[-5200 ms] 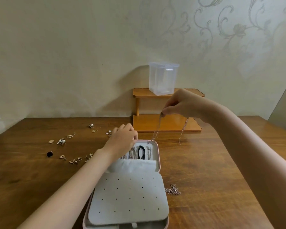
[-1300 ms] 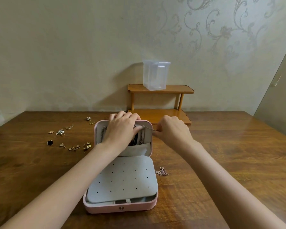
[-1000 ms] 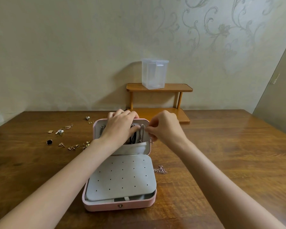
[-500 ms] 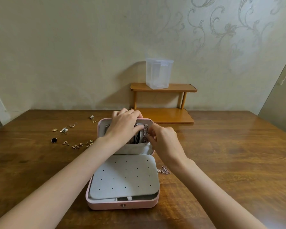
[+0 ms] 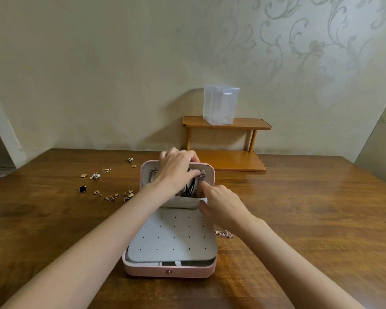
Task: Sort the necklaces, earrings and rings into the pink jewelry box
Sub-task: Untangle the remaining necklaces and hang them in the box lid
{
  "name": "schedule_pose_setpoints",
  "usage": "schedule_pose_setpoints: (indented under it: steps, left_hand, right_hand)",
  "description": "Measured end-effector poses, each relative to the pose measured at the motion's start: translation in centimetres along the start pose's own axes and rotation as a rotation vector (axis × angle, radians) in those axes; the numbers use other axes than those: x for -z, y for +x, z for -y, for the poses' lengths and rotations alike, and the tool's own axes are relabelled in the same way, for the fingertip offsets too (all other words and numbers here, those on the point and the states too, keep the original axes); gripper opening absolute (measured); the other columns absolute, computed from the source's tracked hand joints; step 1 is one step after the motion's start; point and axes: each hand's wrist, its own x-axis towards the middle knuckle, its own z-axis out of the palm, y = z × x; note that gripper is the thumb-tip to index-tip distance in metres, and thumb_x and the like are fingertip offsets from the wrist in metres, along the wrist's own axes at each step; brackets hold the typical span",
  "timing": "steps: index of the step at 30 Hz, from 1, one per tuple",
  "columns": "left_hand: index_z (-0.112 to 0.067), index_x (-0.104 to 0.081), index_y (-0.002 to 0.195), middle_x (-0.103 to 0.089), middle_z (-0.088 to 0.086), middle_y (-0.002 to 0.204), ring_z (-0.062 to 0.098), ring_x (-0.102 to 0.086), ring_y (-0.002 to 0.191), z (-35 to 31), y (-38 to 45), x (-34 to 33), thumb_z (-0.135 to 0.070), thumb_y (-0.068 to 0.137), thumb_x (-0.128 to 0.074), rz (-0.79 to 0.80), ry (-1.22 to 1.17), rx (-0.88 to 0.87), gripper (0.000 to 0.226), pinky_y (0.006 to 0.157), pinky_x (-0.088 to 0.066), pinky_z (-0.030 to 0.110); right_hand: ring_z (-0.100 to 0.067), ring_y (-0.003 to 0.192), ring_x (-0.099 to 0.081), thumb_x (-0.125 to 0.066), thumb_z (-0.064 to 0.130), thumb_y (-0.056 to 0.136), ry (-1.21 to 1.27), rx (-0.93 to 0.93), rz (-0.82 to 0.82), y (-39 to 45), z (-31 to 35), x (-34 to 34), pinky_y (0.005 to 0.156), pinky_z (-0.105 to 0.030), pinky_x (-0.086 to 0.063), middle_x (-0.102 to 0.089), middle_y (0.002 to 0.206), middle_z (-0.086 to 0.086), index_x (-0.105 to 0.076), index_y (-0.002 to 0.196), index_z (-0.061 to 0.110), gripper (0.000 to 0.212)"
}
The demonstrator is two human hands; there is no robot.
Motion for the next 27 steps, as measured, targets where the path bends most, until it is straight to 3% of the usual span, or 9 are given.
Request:
schedule_pose_setpoints:
  steps: [3, 7, 12, 16, 17, 19, 21, 24, 27]
  left_hand:
    - [-0.020, -0.060, 0.106, -0.063, -0.002, 0.114, 0.021, -0.045, 0.111, 0.0, 0.0, 0.3, -0.030, 0.087, -0.062, -0.001, -0.012, 0.005, 0.022, 0.092, -0.028, 0.034]
    - [-0.020, -0.060, 0.107, -0.063, -0.001, 0.114, 0.022, -0.046, 0.111, 0.1, 0.1, 0.4, -0.031, 0.088, -0.061, -0.009, 0.010, 0.014, 0.022, 0.092, -0.028, 0.035]
    - [-0.021, -0.059, 0.106, -0.063, -0.002, 0.113, 0.022, -0.045, 0.111, 0.4, 0.4, 0.3, -0.032, 0.088, -0.061, 0.010, 0.017, 0.002, 0.021, 0.092, -0.029, 0.036]
    - [-0.021, -0.059, 0.107, -0.062, -0.002, 0.111, 0.022, -0.045, 0.112, 1.1, 1.3, -0.1, -0.035, 0.091, -0.055, 0.099, 0.013, 0.001, 0.022, 0.094, -0.028, 0.037]
    - [-0.020, -0.059, 0.107, -0.062, -0.002, 0.111, 0.021, -0.045, 0.112, 1.2, 1.6, -0.3, -0.035, 0.092, -0.052, 0.128, 0.018, 0.002, 0.022, 0.096, -0.028, 0.038]
    - [-0.020, -0.058, 0.108, -0.061, -0.002, 0.111, 0.021, -0.043, 0.113, 1.6, 2.0, -1.0, -0.034, 0.095, -0.046, 0.180, 0.036, 0.009, 0.023, 0.097, -0.026, 0.039]
    - [-0.019, -0.058, 0.108, -0.060, -0.001, 0.111, 0.022, -0.043, 0.113, 1.9, 2.2, -2.1, -0.030, 0.098, -0.037, 0.223, 0.044, 0.034, 0.026, 0.097, -0.024, 0.039]
    - [-0.016, -0.056, 0.110, -0.058, 0.002, 0.114, 0.023, -0.041, 0.114, 2.4, 2.1, -4.1, -0.026, 0.100, -0.028, 0.254, 0.063, 0.073, 0.032, 0.097, -0.024, 0.039]
    - [-0.015, -0.054, 0.114, -0.057, 0.003, 0.118, 0.024, -0.040, 0.116, 2.8, 2.0, -5.8, -0.025, 0.100, -0.027, 0.286, 0.082, 0.097, 0.033, 0.097, -0.024, 0.040]
  right_hand:
    - [-0.026, 0.081, -0.060, -0.039, 0.018, 0.096, -0.065, 0.030, -0.053, -0.3, -0.1, 0.6, 0.063, -0.033, -0.048, -0.064, 0.097, -0.008, -0.056, 0.106, 0.011, 0.021]
    - [-0.023, 0.060, -0.052, -0.039, 0.018, 0.096, -0.100, 0.116, -0.297, -0.3, -0.1, 1.5, 0.048, -0.025, -0.036, -0.067, 0.083, -0.006, -0.061, 0.094, 0.009, 0.023]
    - [-0.023, 0.084, -0.061, -0.041, 0.011, 0.093, 0.005, 0.135, -0.123, 0.4, -0.4, 0.7, 0.066, -0.029, -0.051, -0.061, 0.105, -0.003, -0.068, 0.103, 0.009, 0.029]
    - [-0.013, 0.075, -0.063, -0.048, 0.007, 0.092, 0.163, 0.006, -0.231, 0.7, -2.2, 3.1, 0.069, -0.026, -0.054, -0.070, 0.094, -0.002, -0.071, 0.099, 0.009, 0.025]
    - [-0.009, 0.067, -0.061, -0.048, 0.008, 0.092, 0.154, -0.044, -0.185, 0.6, -2.8, 3.6, 0.061, -0.020, -0.052, -0.069, 0.089, -0.001, -0.070, 0.098, 0.008, 0.023]
    - [-0.006, 0.053, -0.057, -0.052, 0.010, 0.092, 0.132, -0.109, 0.082, 0.2, -4.0, 4.0, 0.047, -0.013, -0.047, -0.063, 0.076, 0.000, -0.069, 0.097, 0.003, 0.018]
    - [-0.006, 0.049, -0.057, -0.060, 0.012, 0.088, 0.146, -0.106, 0.307, -0.5, -4.2, 3.3, 0.045, -0.012, -0.047, -0.065, 0.074, -0.002, -0.070, 0.095, 0.002, 0.015]
    - [-0.004, 0.059, -0.058, -0.069, 0.016, 0.080, 0.164, 0.004, 0.392, -1.2, -3.9, 1.5, 0.053, -0.011, -0.046, -0.070, 0.083, 0.002, -0.073, 0.092, 0.011, 0.013]
    - [-0.014, 0.079, -0.064, -0.071, 0.018, 0.078, 0.129, 0.019, 0.457, -1.1, -4.0, 0.1, 0.071, -0.024, -0.055, -0.070, 0.091, -0.001, -0.071, 0.096, 0.012, 0.019]
